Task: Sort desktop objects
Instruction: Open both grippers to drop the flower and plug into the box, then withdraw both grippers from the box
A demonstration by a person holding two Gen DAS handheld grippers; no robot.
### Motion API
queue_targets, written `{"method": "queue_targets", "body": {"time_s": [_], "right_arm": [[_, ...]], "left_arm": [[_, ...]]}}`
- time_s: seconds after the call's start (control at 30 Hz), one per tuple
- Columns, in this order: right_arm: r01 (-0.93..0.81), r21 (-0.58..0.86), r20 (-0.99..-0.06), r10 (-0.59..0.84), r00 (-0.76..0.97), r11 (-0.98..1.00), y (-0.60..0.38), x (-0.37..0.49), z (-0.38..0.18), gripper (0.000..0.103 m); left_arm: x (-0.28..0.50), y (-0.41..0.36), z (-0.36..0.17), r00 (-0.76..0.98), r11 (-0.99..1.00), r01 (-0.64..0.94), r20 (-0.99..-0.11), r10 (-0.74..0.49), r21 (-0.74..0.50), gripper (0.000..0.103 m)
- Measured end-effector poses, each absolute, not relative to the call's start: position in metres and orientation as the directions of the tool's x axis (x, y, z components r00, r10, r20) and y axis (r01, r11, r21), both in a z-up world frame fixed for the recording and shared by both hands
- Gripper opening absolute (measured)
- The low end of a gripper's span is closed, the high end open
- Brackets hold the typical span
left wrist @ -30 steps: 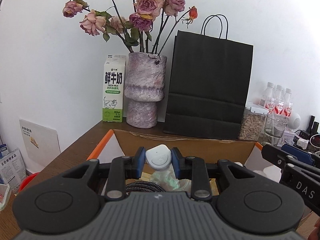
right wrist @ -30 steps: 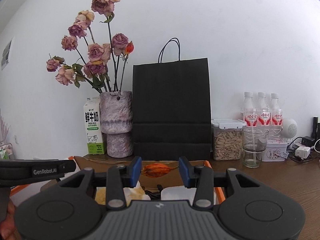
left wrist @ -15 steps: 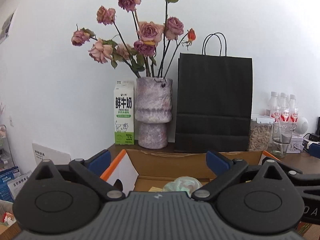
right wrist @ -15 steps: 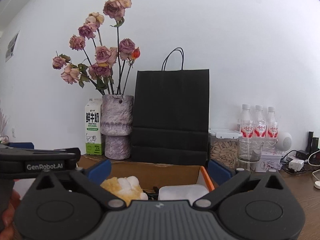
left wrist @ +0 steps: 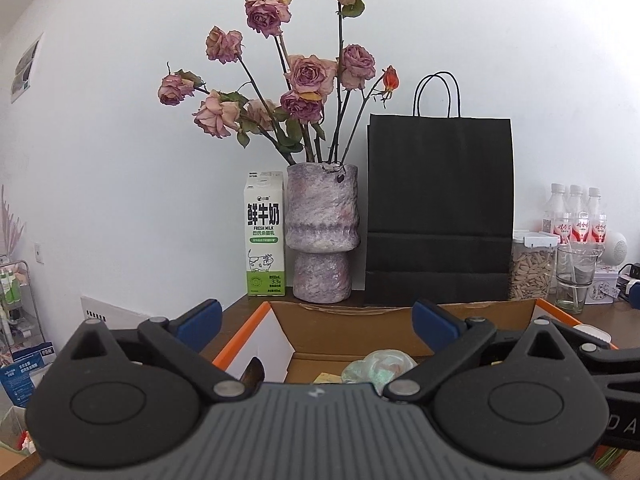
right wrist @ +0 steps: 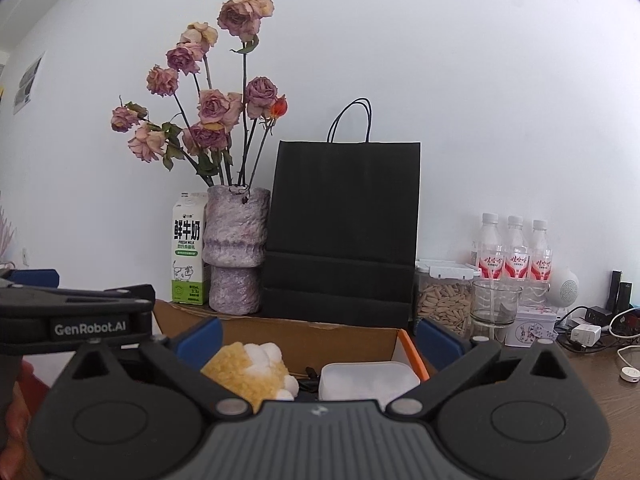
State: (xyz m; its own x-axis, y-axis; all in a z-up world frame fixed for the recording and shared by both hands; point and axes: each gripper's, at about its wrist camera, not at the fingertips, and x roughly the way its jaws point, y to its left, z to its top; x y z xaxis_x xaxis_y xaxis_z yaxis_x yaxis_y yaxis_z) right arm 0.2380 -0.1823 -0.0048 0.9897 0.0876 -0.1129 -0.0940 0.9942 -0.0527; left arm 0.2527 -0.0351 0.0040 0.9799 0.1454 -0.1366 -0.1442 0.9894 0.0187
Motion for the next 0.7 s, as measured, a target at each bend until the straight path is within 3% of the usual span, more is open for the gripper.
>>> {"method": "queue_targets", "body": {"time_s": [0.33, 0.7], "right_arm": [[-0.1, -0.064, -0.129, 0.091, 0.987, 0.993, -0.185, 0.21, -0.009, 0.103], [-0.122, -0.066, -0.176, 0.109, 0.978, 0.99, -0.19, 0.148, -0.011, 0.103]], "left_arm": [[0.222, -0.026, 0.0, 0.971, 0.982, -0.191, -0.146, 0.19, 0.007, 0.103], [0.152, -0.027, 0.001, 0.976, 0.991, -0.132, -0.172, 0.136, 0.031, 0.103]]}}
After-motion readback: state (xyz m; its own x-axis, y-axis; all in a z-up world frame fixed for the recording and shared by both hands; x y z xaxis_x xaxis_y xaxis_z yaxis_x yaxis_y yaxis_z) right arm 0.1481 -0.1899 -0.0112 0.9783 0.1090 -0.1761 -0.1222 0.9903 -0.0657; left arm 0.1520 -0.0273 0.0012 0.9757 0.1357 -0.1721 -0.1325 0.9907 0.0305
